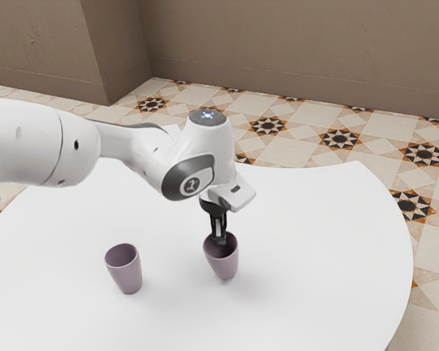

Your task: Place the right cup onto the left cup

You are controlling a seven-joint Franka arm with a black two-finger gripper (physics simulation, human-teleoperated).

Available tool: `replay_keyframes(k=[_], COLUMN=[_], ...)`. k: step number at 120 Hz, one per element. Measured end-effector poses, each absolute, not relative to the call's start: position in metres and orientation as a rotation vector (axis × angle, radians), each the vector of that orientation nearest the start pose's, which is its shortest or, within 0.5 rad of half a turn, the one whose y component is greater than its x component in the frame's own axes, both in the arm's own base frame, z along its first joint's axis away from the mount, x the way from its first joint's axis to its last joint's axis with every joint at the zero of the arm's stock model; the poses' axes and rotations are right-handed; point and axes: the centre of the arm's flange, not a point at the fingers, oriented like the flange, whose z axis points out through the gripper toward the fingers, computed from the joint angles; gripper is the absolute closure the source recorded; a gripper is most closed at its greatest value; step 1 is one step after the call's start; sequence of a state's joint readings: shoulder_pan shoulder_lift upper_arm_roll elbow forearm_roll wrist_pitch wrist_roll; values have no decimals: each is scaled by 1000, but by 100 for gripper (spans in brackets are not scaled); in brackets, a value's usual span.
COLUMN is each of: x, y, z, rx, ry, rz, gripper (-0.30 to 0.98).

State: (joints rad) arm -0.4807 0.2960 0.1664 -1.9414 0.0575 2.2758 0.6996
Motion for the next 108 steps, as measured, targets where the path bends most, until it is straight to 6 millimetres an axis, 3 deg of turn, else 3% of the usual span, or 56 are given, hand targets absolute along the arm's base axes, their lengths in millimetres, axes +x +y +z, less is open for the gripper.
replay_keyframes(k=[17, 37, 75, 92, 108], x=[581, 567, 544, 539, 531], y=[-182, -139, -83, -60, -46], z=[381, 416, 422, 434, 437], rx=[-2645, -2714, -2795, -2801, -2809], ry=[1491, 1385, 1246, 1189, 1152], rz=[-115, -111, 5, 24, 62], gripper=[78, 78, 79, 79, 79])
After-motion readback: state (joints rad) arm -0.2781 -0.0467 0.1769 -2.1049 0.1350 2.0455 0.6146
